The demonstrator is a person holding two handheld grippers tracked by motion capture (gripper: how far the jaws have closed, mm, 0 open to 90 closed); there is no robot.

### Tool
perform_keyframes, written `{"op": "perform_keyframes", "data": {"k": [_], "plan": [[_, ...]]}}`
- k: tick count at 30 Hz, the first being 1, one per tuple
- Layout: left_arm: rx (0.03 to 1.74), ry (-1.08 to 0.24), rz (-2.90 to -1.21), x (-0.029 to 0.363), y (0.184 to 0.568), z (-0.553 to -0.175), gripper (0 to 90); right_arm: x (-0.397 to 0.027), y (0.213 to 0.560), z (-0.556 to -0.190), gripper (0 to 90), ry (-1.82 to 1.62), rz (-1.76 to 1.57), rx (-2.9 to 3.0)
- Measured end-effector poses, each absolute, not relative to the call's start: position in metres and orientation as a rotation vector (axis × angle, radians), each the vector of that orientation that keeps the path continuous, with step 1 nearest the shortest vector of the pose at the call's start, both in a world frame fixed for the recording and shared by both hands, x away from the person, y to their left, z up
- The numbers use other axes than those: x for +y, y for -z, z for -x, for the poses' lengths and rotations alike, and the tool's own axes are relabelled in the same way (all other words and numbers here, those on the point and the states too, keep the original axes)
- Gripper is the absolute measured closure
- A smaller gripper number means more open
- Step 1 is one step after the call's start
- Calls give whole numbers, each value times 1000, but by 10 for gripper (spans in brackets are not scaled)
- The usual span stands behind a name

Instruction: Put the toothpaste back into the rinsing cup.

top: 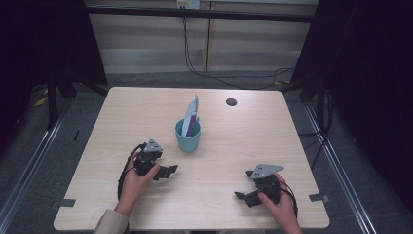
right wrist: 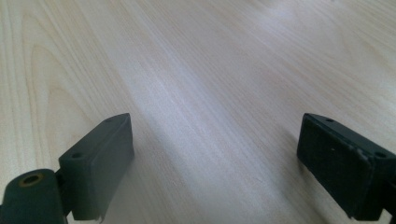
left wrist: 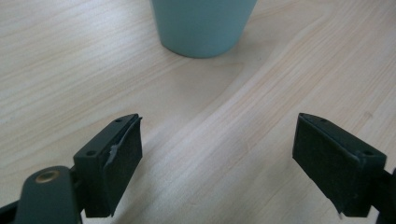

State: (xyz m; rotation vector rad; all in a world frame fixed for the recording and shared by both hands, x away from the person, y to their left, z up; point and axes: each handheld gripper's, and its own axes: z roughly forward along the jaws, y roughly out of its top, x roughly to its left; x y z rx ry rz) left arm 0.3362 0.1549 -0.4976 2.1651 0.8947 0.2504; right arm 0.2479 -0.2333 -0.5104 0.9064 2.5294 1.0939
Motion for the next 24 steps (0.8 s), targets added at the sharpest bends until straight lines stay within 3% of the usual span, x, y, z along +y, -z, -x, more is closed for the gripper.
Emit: {"op": "perform_keyframes", "data": {"k": [24], "plan": [[834, -334, -2204, 153, 509, -327, 145, -233, 510, -248, 104, -1094, -906, 2529]]}}
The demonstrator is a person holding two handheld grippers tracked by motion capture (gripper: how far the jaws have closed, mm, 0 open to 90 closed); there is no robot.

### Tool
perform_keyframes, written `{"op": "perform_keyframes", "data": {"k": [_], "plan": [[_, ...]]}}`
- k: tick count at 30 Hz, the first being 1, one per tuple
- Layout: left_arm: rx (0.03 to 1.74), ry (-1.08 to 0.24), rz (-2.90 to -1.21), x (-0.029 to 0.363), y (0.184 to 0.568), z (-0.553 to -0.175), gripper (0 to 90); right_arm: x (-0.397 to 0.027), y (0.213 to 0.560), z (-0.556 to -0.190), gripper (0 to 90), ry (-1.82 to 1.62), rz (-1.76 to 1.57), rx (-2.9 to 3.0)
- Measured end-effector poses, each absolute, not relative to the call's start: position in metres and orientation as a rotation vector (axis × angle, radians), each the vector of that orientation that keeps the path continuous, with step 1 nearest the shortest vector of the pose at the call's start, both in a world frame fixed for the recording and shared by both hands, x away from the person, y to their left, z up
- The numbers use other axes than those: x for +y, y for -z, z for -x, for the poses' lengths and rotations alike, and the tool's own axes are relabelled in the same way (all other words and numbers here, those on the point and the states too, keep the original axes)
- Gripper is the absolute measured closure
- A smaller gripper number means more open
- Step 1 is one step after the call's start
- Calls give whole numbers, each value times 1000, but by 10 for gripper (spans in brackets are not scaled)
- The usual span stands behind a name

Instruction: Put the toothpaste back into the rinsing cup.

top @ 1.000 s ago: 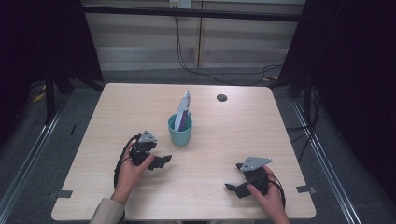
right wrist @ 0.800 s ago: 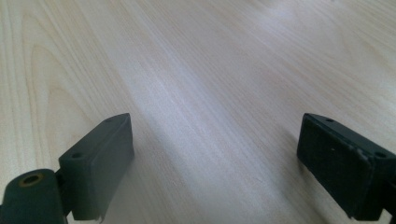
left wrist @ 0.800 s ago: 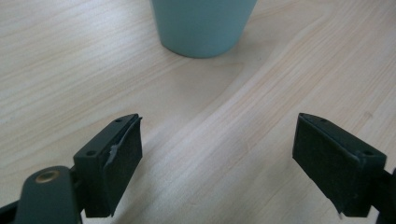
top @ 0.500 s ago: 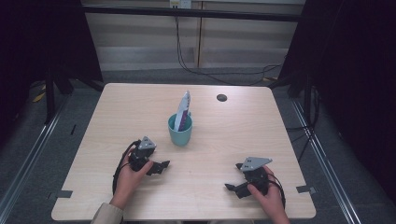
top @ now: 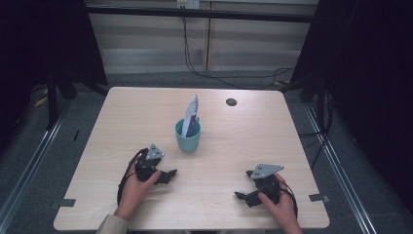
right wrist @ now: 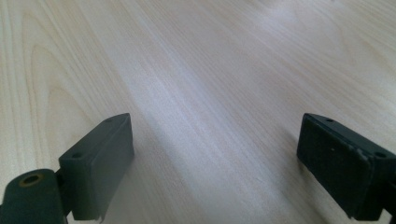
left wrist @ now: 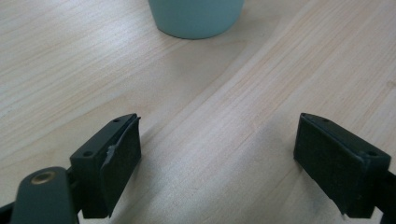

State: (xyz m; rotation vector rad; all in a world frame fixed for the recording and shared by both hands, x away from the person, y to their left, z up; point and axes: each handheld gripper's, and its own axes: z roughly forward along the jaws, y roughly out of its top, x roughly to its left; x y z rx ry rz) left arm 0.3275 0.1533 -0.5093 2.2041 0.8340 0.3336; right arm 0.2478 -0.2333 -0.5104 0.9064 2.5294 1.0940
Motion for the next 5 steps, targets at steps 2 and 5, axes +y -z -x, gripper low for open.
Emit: {"op": "perform_keyframes", "data": {"k": [2, 5], "plan": [[831, -337, -2206, 153, 509, -328, 145, -233, 510, -248, 104, -1094, -906, 2529], [835, -340, -2209, 153, 509, -327, 146, -233, 510, -248, 105, -1094, -906, 2529]]}}
